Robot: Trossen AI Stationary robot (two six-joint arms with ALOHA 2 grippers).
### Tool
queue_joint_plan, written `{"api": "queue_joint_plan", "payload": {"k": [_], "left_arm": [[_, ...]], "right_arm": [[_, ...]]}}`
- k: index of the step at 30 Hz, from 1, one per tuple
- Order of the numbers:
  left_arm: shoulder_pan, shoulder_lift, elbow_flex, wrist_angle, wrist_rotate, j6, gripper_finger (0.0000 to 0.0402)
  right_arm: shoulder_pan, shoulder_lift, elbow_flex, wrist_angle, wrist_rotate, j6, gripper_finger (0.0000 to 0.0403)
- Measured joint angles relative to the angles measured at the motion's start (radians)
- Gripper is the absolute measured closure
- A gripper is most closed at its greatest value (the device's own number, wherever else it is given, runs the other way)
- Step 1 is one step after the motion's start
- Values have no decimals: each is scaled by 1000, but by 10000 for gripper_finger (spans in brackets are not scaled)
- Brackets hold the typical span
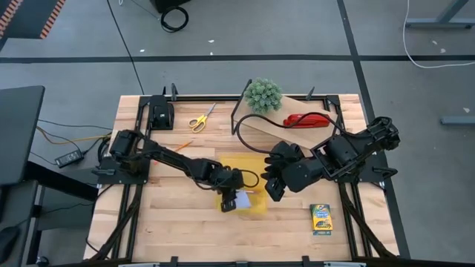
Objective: Pack school essentials
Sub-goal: Put the sticky note into the supply box
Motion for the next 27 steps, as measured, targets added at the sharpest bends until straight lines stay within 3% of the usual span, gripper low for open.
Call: {"api": "queue_joint_plan", "payload": {"k": [8,27], "left_arm": [[-26,2,0,-5,61,62,296],[-38,-13,0,-32,34,34,326]], "right_arm": [[0,0,0,1,4,8,273],[0,0,0,0,15,7,273]]}}
